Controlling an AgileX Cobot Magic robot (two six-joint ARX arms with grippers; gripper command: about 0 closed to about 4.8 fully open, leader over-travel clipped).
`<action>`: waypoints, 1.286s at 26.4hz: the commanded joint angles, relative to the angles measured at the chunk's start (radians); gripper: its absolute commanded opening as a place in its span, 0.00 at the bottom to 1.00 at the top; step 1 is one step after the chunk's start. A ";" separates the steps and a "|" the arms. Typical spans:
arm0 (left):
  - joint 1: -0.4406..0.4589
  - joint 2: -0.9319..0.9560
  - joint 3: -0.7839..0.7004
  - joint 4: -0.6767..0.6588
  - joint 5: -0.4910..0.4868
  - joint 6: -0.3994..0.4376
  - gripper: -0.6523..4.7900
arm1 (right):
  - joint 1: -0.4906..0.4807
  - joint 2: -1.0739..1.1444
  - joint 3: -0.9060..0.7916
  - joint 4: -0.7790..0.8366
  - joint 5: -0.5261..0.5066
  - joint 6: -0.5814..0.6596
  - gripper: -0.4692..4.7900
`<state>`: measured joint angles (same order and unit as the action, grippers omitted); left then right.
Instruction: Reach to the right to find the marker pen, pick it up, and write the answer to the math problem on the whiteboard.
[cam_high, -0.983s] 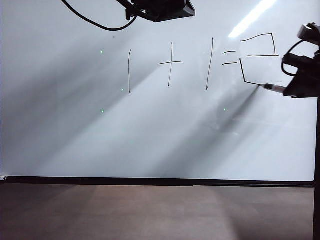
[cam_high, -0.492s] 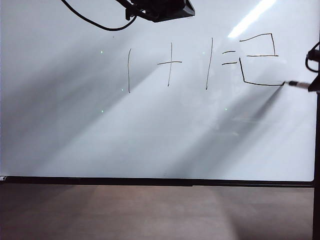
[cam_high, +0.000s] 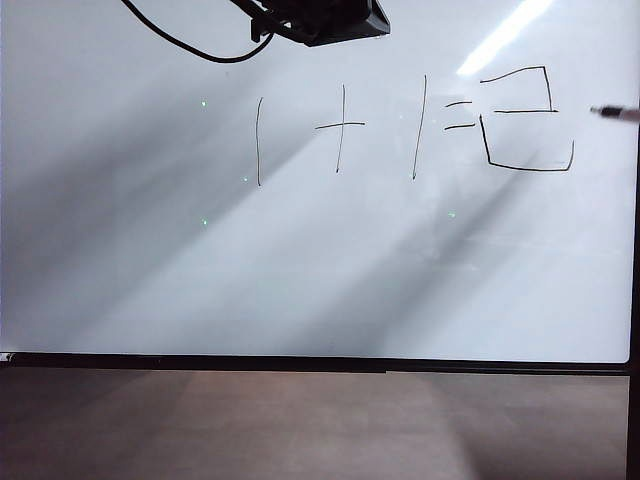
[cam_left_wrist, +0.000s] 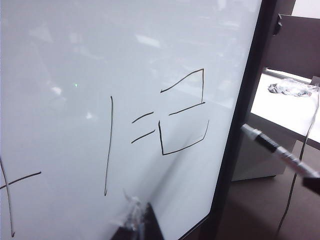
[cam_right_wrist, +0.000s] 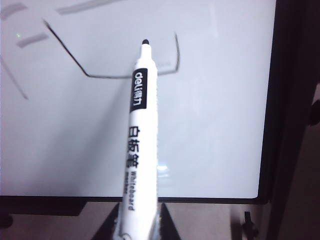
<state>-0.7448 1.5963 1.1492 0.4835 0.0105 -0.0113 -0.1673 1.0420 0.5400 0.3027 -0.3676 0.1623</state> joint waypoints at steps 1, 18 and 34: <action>-0.001 -0.004 0.003 0.008 0.001 0.008 0.11 | 0.002 -0.118 -0.005 -0.125 0.011 -0.007 0.08; -0.001 -0.004 0.003 0.000 0.001 0.007 0.11 | 0.002 -0.713 -0.006 -0.661 0.029 -0.032 0.08; -0.001 -0.011 0.003 -0.006 0.001 0.007 0.11 | 0.002 -0.803 -0.021 -0.739 0.029 -0.032 0.08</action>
<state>-0.7448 1.5959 1.1492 0.4706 0.0101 -0.0113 -0.1677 0.2569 0.5240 -0.4568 -0.3367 0.1333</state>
